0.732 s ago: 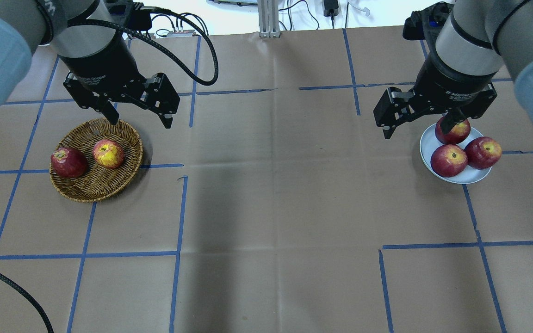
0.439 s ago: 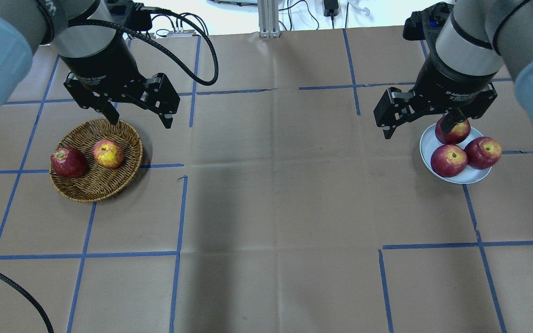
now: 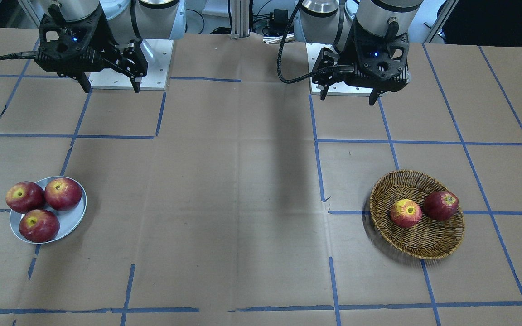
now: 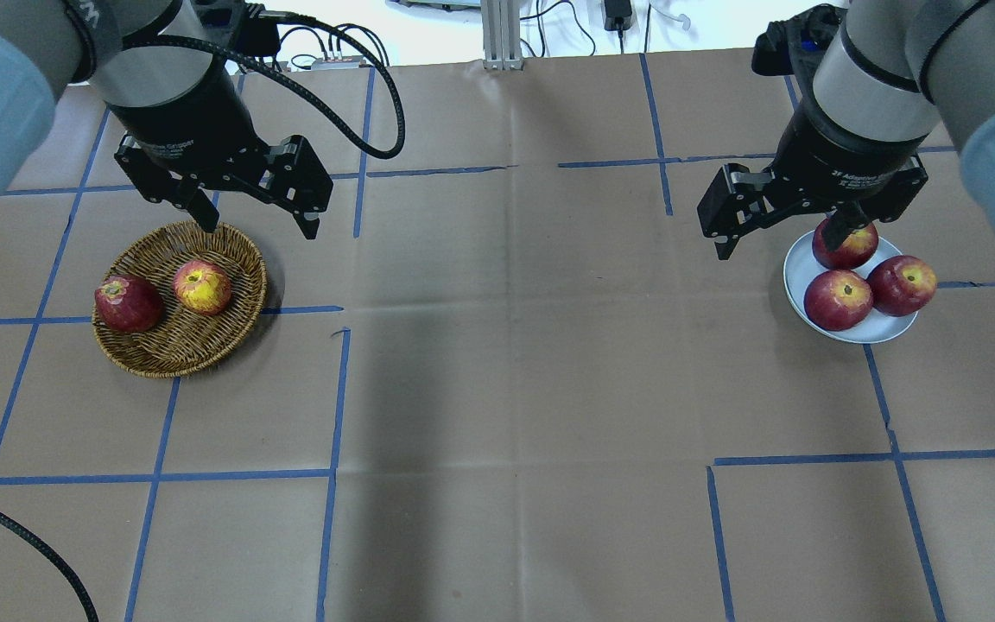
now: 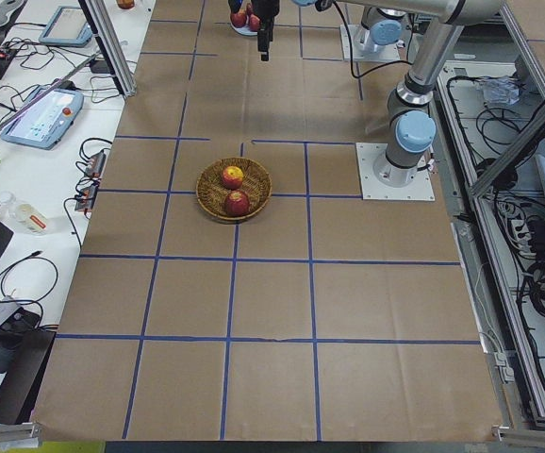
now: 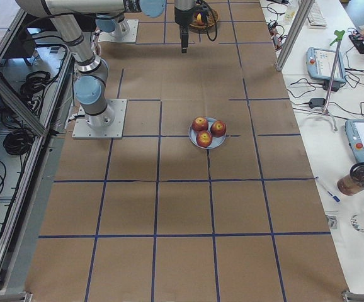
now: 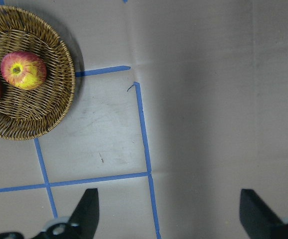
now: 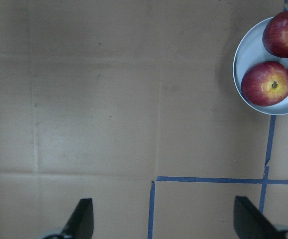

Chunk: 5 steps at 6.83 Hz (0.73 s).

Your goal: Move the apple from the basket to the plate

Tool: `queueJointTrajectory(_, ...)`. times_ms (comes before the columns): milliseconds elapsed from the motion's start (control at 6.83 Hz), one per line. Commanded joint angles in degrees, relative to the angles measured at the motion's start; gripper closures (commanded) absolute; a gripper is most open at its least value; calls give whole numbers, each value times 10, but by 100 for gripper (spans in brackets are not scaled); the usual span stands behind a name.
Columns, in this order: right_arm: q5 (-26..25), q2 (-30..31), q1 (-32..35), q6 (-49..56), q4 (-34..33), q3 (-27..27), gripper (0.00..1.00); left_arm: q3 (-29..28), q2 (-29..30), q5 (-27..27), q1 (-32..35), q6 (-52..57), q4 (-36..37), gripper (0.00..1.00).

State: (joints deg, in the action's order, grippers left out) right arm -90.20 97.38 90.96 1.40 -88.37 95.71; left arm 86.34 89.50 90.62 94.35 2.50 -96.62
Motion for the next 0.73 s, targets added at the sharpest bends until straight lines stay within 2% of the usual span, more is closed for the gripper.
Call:
queueJointTrajectory(0, 0, 0, 0, 0, 0, 0, 0, 1, 8, -2, 0, 4, 0, 1)
queueJointTrajectory(585, -1, 0, 0, 0, 0, 0, 0, -2, -2, -2, 0, 5, 22, 1)
